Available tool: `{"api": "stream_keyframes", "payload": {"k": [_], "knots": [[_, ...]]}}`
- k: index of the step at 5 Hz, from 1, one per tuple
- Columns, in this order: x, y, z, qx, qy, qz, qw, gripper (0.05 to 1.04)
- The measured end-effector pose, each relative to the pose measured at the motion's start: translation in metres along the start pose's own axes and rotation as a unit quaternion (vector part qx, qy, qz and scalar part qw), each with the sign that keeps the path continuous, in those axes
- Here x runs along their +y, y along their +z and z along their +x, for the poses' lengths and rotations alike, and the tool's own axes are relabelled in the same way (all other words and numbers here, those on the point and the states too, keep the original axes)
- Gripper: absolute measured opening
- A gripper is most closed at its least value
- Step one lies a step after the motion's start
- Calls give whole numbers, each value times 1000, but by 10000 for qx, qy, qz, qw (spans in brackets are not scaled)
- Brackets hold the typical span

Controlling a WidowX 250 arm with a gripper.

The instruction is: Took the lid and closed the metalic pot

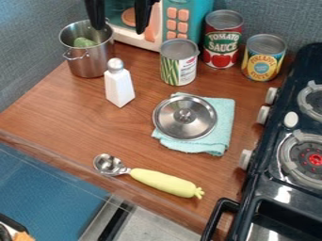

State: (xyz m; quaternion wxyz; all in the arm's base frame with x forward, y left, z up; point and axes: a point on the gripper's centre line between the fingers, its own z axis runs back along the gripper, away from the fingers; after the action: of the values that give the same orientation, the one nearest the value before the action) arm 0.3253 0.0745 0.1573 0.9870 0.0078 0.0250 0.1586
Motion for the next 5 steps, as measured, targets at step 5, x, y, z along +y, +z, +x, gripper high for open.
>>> {"api": "stream_keyframes", "payload": {"k": [5], "knots": [[-50,-47,-13,147,-927,235,9953,1001]]}}
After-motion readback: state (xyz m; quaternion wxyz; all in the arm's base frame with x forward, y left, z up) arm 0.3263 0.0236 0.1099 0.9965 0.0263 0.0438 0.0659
